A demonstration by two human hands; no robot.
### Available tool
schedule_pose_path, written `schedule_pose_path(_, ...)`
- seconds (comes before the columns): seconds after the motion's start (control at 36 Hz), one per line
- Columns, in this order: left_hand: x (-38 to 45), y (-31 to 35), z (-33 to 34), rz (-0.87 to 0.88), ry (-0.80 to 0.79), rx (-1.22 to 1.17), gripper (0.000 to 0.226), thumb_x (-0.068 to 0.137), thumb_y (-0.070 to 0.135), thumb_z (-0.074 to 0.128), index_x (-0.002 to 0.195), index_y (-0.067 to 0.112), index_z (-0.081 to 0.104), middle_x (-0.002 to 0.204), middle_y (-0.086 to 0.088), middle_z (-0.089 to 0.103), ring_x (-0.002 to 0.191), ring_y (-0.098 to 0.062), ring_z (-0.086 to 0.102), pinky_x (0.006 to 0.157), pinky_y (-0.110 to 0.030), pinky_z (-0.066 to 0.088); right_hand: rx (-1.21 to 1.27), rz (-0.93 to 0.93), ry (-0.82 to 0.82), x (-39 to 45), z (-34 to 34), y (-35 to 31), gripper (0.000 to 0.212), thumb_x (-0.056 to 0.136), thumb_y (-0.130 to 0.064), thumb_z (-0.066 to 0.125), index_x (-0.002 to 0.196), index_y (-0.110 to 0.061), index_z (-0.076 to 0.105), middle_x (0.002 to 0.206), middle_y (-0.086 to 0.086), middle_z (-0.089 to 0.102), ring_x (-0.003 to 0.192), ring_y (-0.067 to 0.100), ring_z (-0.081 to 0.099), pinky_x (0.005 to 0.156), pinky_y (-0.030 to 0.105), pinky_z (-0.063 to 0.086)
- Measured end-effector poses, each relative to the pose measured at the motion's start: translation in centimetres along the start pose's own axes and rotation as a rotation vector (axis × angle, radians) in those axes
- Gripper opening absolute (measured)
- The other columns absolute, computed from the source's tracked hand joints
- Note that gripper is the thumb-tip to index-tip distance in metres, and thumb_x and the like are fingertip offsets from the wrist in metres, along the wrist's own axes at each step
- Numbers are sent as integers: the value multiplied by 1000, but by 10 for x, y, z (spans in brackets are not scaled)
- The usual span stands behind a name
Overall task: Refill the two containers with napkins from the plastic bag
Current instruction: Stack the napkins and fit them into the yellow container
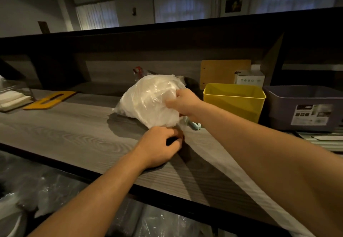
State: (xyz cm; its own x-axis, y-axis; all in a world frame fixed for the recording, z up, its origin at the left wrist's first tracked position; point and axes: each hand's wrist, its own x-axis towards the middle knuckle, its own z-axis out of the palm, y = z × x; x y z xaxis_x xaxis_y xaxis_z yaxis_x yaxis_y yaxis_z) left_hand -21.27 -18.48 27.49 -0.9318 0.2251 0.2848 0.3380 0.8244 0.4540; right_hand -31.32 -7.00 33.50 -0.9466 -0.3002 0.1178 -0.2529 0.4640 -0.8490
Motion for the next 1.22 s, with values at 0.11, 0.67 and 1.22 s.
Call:
schedule_pose_path(0.11,-4,-2,-1,9,51,-25,30,87,39,53,93,25,78,89,12,73,84,-4,65,78,-36,53,132,47,-38,-11,-25,3,32,91,-14,70,123,-15,65,104,1,68,94,16,67,73,26,58)
schedule_pose_path(0.67,33,79,56,287,41,-116,37,87,29,62,123,28,59,120,17,51,110,2,51,91,-8,39,3,137,102,-118,-174,125,30,97,-26,65,127,-27,61,123,-6,64,106,11,62,80,30,58)
schedule_pose_path(1.22,92,91,71,219,-296,-201,58,75,25,60,131,38,63,132,27,58,126,8,49,105,-22,43,-586,-299,-8,-148,-175,143,41,92,-14,63,129,-32,63,128,-16,58,116,2,52,101,27,46)
